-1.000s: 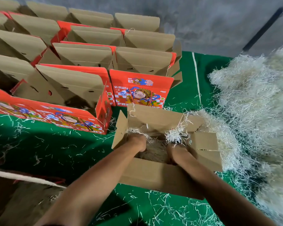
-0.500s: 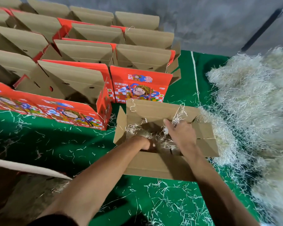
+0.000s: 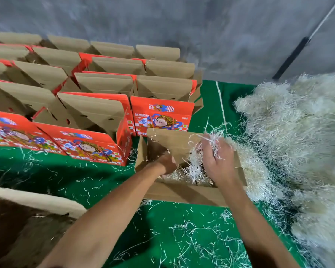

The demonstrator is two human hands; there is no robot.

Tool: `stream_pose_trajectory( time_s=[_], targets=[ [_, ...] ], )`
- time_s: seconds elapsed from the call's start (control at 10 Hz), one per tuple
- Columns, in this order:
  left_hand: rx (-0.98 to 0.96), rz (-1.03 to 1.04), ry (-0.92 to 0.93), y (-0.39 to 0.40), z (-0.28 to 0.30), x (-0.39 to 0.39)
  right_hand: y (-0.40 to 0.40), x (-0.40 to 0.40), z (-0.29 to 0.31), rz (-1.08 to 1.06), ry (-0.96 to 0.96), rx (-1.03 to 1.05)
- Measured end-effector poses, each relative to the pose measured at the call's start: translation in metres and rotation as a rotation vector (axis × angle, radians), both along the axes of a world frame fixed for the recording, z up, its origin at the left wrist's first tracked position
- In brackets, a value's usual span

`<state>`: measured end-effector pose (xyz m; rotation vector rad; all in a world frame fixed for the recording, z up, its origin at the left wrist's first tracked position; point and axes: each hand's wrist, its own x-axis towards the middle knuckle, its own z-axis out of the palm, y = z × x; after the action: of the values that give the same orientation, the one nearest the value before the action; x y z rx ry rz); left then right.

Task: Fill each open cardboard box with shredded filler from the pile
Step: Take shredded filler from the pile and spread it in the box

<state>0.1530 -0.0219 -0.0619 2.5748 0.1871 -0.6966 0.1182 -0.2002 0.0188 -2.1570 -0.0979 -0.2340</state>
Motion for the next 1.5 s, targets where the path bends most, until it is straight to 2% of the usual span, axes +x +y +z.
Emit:
stream_pose_trajectory(
  time_s=[0.1, 0.2, 0.3, 0.4, 0.6, 0.7, 0.8, 1.0, 1.1, 1.2, 1.3, 1.4, 1.5],
  targets=[
    [-0.080, 0.015, -0.013, 0.004, -0.001, -0.013, -0.008, -0.001, -0.026, 0.231, 0.188, -0.264],
    [-0.104, 0.043, 0.031, 0.006, -0.005, -0.020, -0.020, 0.001, -0.055, 0.346, 0.463, -0.480],
    [-0.135, 0.035, 0.010, 0.006, -0.010, -0.022, -0.021, 0.005, -0.065, 0.245, 0.397, -0.420],
    [-0.121, 0.024, 0.007, 0.002, -0.017, -0.019, -0.012, 0.018, -0.065, 0.279, 0.352, -0.512],
    [0.129, -0.192, 0.100, -0.005, -0.039, -0.009, 0.006, 0.045, -0.097, 0.542, 0.583, -0.741],
    [0.203, -0.258, 0.282, -0.003, -0.059, -0.004, 0.010, 0.053, -0.127, 0.538, 0.820, -0.867],
    [0.288, -0.289, 0.366, -0.001, -0.073, 0.000, 0.014, 0.062, -0.146, 0.558, 0.852, -0.930],
    [0.331, -0.264, 0.369, -0.006, -0.071, 0.011, 0.019, 0.079, -0.161, 0.624, 0.729, -1.052],
    [0.244, -0.257, 0.272, -0.006, -0.056, 0.018, 0.020, 0.077, -0.151, 0.612, 0.711, -1.026],
    [0.162, -0.258, 0.115, 0.000, -0.042, 0.030, 0.018, 0.086, -0.139, 0.456, 0.580, -1.018],
    [0.308, -0.326, 0.206, -0.001, -0.041, 0.025, 0.018, 0.083, -0.136, 0.463, 0.675, -0.980],
    [0.425, -0.369, 0.352, 0.002, -0.053, 0.014, 0.022, 0.068, -0.145, 0.662, 0.969, -0.931],
    [0.371, -0.337, 0.387, 0.006, -0.051, 0.014, 0.031, 0.069, -0.138, 0.686, 0.943, -0.952]
  ],
)
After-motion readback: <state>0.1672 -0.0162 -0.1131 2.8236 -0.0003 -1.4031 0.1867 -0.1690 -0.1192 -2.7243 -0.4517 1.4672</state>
